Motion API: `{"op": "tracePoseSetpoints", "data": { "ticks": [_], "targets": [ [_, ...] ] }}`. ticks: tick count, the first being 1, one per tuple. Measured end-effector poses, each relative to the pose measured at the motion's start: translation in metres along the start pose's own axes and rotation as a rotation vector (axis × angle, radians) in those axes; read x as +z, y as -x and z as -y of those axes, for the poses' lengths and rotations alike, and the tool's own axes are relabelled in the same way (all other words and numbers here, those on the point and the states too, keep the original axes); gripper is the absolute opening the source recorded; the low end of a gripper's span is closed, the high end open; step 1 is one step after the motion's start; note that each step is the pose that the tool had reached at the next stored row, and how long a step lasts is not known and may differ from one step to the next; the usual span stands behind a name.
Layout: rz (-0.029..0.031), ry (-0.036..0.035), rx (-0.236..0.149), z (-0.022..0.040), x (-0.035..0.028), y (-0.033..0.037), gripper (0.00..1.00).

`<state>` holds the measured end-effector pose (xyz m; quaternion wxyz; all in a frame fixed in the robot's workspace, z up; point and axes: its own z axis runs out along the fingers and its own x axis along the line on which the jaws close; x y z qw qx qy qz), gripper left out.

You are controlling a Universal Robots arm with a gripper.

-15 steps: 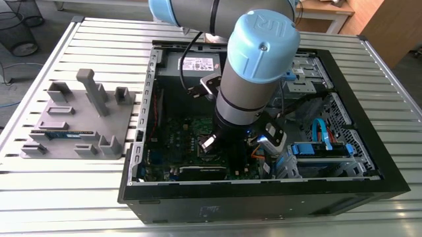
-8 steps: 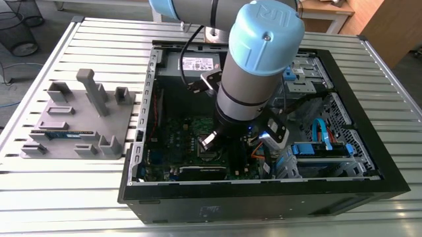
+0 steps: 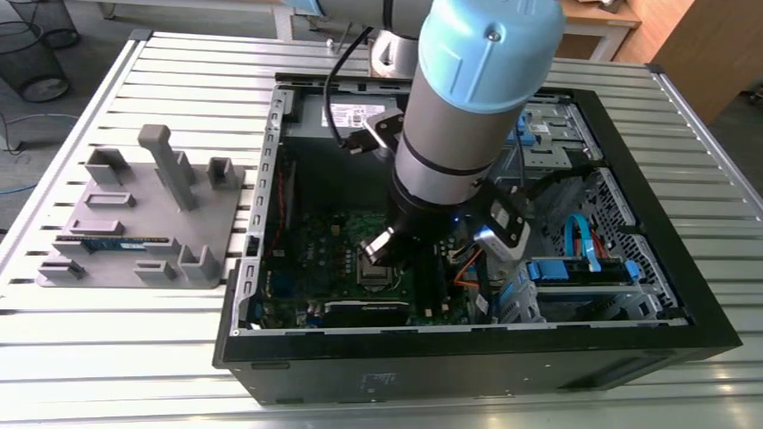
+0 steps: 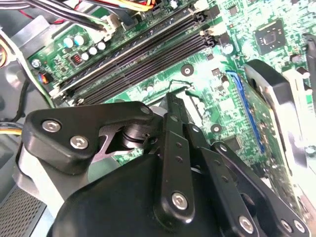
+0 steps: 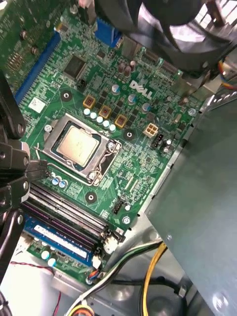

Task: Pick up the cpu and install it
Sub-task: 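Install the first cpu locking lever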

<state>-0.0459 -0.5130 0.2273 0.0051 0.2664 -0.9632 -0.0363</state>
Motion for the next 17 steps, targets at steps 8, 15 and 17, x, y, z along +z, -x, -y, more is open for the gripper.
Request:
{"op": "tracePoseSetpoints", "data": {
  "ticks": [8, 15, 17],
  "targets": [
    [-0.0006, 0.0005, 0.0, -0.0002, -0.0041, 0.0003, 0.11],
    [0.0021, -0.001, 0.0, -0.0146, -0.0033, -0.0158, 0.11],
    [0.0034, -0.0022, 0.0, -0.0171, -0.0049, -0.016, 0.11]
  ]
}}
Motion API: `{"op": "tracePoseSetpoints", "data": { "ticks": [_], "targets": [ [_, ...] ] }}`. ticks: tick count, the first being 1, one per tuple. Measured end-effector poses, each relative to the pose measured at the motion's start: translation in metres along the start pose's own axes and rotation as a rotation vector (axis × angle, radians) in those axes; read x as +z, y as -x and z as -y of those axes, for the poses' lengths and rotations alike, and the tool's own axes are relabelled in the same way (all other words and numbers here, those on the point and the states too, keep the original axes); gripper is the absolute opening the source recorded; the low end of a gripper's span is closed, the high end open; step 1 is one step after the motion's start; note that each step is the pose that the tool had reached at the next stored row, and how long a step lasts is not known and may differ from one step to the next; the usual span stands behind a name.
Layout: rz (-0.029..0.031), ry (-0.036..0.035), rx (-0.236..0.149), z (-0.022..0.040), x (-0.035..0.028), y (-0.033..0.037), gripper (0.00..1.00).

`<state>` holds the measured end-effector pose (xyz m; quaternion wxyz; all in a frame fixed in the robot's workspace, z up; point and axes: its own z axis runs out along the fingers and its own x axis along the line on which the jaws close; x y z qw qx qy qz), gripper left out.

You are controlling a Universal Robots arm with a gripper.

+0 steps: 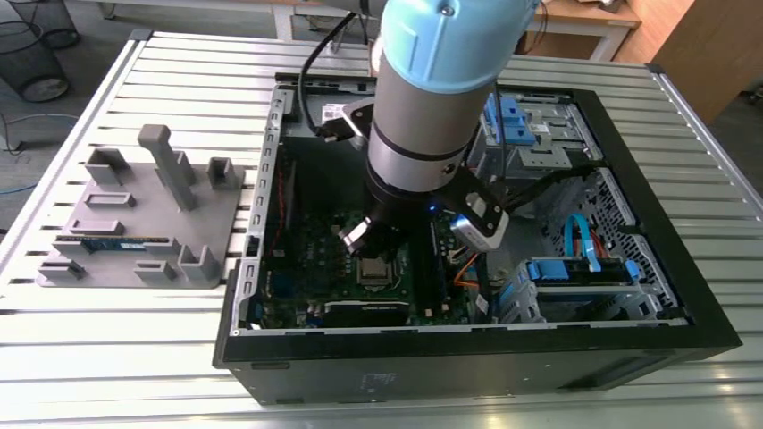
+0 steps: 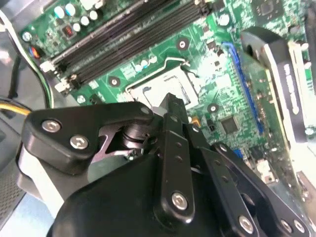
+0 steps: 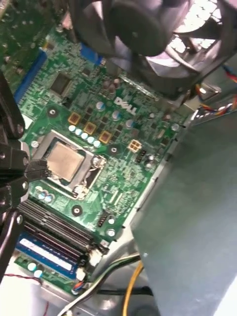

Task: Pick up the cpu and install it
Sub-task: 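Install the first cpu locking lever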

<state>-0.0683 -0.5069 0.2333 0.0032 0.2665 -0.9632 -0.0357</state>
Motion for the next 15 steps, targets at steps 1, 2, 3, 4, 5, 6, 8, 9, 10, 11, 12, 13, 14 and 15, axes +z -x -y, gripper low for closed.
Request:
{"op": "tracePoseSetpoints", "data": {
  "ticks": [1, 2, 3, 4, 5, 6, 8, 9, 10, 11, 12, 13, 14, 15],
  "targets": [
    [0.0007, -0.0003, 0.0, -0.0007, -0.0032, 0.0003, 0.11],
    [0.0019, -0.0006, 0.0, -0.0013, -0.0066, 0.0006, 0.11],
    [0.0026, -0.0008, 0.0, -0.0017, -0.0094, 0.0008, 0.11],
    [0.0027, -0.0014, 0.0, -0.0018, -0.0111, 0.0008, 0.11],
    [0.0032, -0.0012, 0.0, -0.0019, -0.011, 0.0008, 0.11],
    [0.0033, -0.0011, 0.0, -0.0019, -0.011, 0.0008, 0.11],
    [0.0032, -0.0012, 0.0, -0.0019, -0.011, 0.0008, 0.11],
    [0.0032, -0.0013, 0.0, -0.0019, -0.011, 0.0008, 0.11],
    [0.0031, -0.0013, 0.0, -0.0019, -0.0111, 0.0008, 0.11],
    [0.0031, -0.0014, 0.0, -0.0019, -0.0111, 0.0008, 0.11],
    [0.0031, -0.0013, 0.0, -0.002, -0.0111, 0.0009, 0.11],
    [0.0031, -0.0013, 0.0, -0.0021, -0.0111, 0.0009, 0.11],
    [0.0031, -0.0014, 0.0, -0.0021, -0.0111, 0.0009, 0.11],
    [0.0031, -0.0014, 0.0, -0.0021, -0.0111, 0.0009, 0.11]
  ]
}}
